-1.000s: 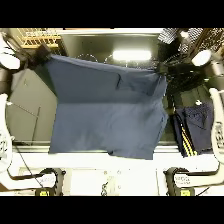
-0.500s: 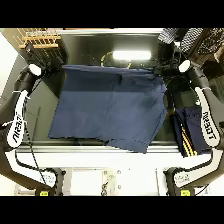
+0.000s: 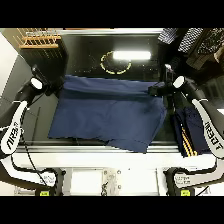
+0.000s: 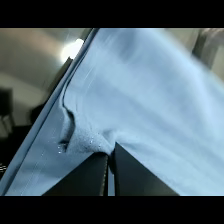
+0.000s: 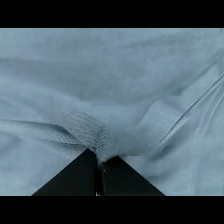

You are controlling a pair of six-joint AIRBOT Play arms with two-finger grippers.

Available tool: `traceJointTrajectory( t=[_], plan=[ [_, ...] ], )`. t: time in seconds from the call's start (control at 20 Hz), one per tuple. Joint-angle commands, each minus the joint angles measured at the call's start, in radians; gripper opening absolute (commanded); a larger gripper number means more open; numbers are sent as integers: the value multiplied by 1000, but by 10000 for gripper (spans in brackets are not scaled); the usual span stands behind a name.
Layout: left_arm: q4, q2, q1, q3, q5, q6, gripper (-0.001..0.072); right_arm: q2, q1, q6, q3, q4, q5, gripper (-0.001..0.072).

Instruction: Fold the clothes and pants, and hang the long-sleeved shirts on hangers.

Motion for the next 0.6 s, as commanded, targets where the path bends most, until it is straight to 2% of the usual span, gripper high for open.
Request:
traceJointTrajectory(
  t=[0.0,0.05,0.1,0.15,0.25,0.35,0.45,0.55],
  plan=[
    [-6,6,-7,-74,-3,4,10,7,6,0,-54,41,35,36],
    [-6,6,-7,-73,-14,5,187,8,6,0,-53,45,50,188],
    [-7,14,0,-73,-24,4,580,9,6,0,-51,45,71,463],
    [-13,33,8,-73,-40,4,670,16,5,0,-45,43,103,592],
    [-8,115,41,-74,-87,5,671,81,-8,0,-39,20,166,587],
    [32,237,85,-98,-192,16,671,196,-23,3,-40,-75,209,587],
    [126,376,125,-212,-274,14,671,325,-40,74,-42,-184,241,587],
    [154,494,178,-369,-341,7,671,435,-61,106,-52,-206,246,587]
  ],
)
